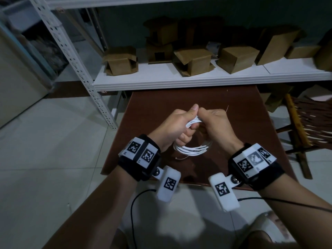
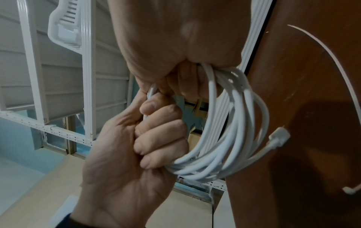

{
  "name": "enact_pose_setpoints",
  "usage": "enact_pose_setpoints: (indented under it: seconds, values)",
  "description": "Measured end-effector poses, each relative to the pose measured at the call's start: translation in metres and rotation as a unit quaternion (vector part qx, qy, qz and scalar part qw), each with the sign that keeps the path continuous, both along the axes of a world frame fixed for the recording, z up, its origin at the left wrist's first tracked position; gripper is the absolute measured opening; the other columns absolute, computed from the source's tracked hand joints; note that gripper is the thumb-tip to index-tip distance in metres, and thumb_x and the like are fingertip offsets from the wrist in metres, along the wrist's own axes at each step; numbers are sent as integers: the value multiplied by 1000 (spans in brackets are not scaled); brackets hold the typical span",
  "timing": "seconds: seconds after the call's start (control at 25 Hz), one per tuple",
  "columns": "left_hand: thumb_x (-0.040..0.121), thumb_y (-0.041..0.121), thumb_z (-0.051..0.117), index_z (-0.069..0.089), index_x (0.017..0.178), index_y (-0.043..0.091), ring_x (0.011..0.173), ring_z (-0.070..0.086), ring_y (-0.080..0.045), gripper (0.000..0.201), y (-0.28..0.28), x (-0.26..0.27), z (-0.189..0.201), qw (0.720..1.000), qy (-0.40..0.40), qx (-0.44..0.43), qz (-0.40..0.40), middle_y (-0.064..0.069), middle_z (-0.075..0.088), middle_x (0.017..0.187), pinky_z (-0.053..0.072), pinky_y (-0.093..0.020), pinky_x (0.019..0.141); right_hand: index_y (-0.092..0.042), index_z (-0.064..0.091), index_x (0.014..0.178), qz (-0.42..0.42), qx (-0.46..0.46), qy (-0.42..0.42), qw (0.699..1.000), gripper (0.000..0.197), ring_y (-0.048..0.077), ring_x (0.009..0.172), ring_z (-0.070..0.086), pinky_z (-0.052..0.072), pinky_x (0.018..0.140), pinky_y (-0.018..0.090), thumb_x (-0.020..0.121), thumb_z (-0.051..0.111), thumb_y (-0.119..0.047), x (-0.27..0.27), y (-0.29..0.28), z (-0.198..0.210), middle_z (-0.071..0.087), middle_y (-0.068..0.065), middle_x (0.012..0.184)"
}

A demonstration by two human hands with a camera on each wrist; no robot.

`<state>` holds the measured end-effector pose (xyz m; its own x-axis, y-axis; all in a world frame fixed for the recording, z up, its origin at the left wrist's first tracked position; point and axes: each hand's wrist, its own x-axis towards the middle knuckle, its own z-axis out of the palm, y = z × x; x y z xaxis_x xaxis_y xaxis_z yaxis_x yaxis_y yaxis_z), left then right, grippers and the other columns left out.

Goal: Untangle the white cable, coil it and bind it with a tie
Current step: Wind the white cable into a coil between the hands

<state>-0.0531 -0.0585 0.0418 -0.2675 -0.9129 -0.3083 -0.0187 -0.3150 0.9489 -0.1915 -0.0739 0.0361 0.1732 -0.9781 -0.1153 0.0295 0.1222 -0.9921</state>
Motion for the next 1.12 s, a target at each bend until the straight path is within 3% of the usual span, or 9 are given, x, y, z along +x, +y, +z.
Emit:
enact_pose_setpoints:
  seconds: [0.2,0.36,0.44,0.56,0.68,0.8,0.88,0.96,1.12]
  values:
    - [104,48,55,62,82,7,43,37,-8,46,2,6,1,998,53,-1,-19,5,32,53,28,-20,40,-7,53,50,-6,-32,6,999,50,19,45,36,24,48,29,98,60,-18,-3,-3,-1,46,10,46]
    - [104,33,58,63,90,4,53,50,-13,33,3,7,0,997,62,-45,-7,1,41,57,43,-22,50,1,49,57,-42,2,-78,996,46,14,29,45,31,37,14,102,50,-8,-1,1,10,48,9,40]
    - [105,30,58,63,90,5,60,56,-15,29,4,5,0,996,60,-65,6,-3,50,62,49,-24,58,2,50,65,-61,25,-130,989,40,16,27,49,36,33,15,103,47,-6,0,2,15,50,12,39]
    - [105,33,54,63,87,9,75,60,-23,31,4,4,-2,994,52,-96,21,-9,64,77,50,-24,67,-12,41,61,-130,43,-136,981,41,11,29,34,27,36,17,100,51,-11,-7,-11,10,37,-1,38]
    - [110,31,44,58,91,6,89,67,-25,34,5,1,-1,985,157,-53,48,-7,62,77,57,-28,78,-22,34,60,-170,70,-157,970,41,12,36,24,20,44,21,96,53,-17,-12,-21,6,26,-4,45]
    - [110,34,40,55,91,6,82,70,-22,37,4,-6,-3,963,255,-10,82,-2,58,69,60,-33,80,-22,34,59,-183,87,-183,962,42,13,38,22,18,45,22,96,52,-20,-7,-20,2,24,-1,48]
    - [111,36,39,54,90,8,64,62,-16,38,3,-9,-5,954,287,7,90,5,49,59,54,-32,74,-21,33,59,-186,92,-193,959,42,12,37,20,15,45,21,97,51,-19,-3,-19,-1,22,-2,48]
    - [111,36,39,54,87,9,49,41,-9,39,2,-10,-5,941,326,25,90,10,35,51,43,-29,66,-21,32,59,-186,95,-205,956,42,12,37,17,12,45,21,97,50,-18,-2,-19,-2,21,-2,49]
    - [108,36,41,50,79,12,44,14,-8,39,1,-11,-4,941,323,31,97,12,23,47,20,-25,52,-22,29,58,-158,94,-222,958,45,12,38,15,11,43,22,98,49,-20,1,-18,-7,17,-2,49]
